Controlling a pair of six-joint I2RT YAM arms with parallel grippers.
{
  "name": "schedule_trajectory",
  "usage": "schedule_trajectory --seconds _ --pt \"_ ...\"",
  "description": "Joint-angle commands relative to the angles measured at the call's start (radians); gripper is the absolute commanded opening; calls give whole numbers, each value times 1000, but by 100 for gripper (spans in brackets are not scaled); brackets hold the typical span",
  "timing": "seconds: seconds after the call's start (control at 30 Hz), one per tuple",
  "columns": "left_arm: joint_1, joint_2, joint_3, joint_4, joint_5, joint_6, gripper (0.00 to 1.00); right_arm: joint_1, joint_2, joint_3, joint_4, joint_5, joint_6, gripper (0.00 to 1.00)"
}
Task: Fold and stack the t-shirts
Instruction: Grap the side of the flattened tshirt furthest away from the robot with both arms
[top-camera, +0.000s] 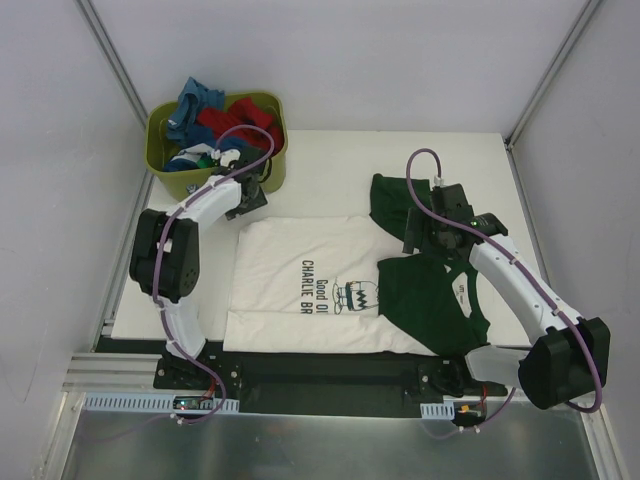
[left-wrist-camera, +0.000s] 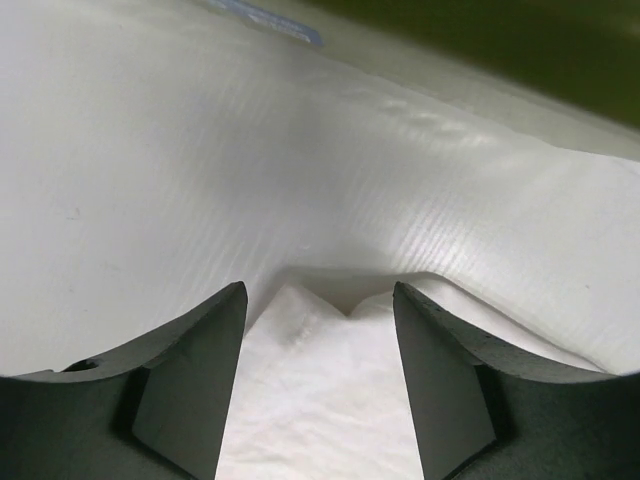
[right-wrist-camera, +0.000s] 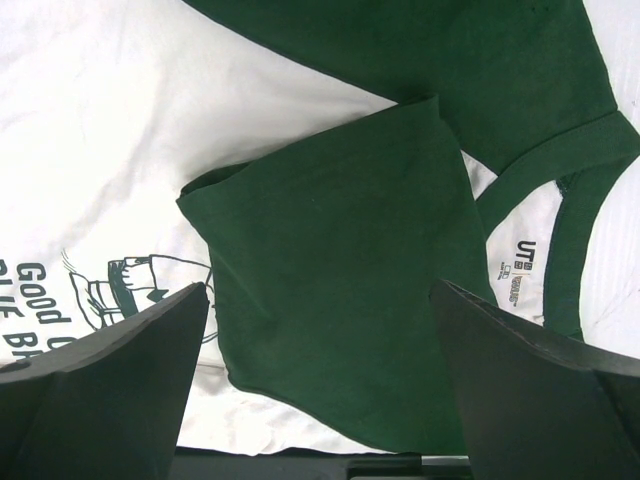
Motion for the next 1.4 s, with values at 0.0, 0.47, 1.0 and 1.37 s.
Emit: schedule_trajectory --seconds 0.0,0.47,1.0,1.37 --pt "-19 -145 36 -37 -48 43 61 -6 -33 -6 16 7 -13 97" --pt "-91 -187 -126 -14 -45 -92 59 -6 -44 -27 20 14 -21 97" --pt "-86 14 -51 -16 -137 -233 52 -6 -61 -37 14 15 -40 97" --pt "-62 29 -25 -16 -146 -230 53 -6 -67 -40 9 30 -45 97"
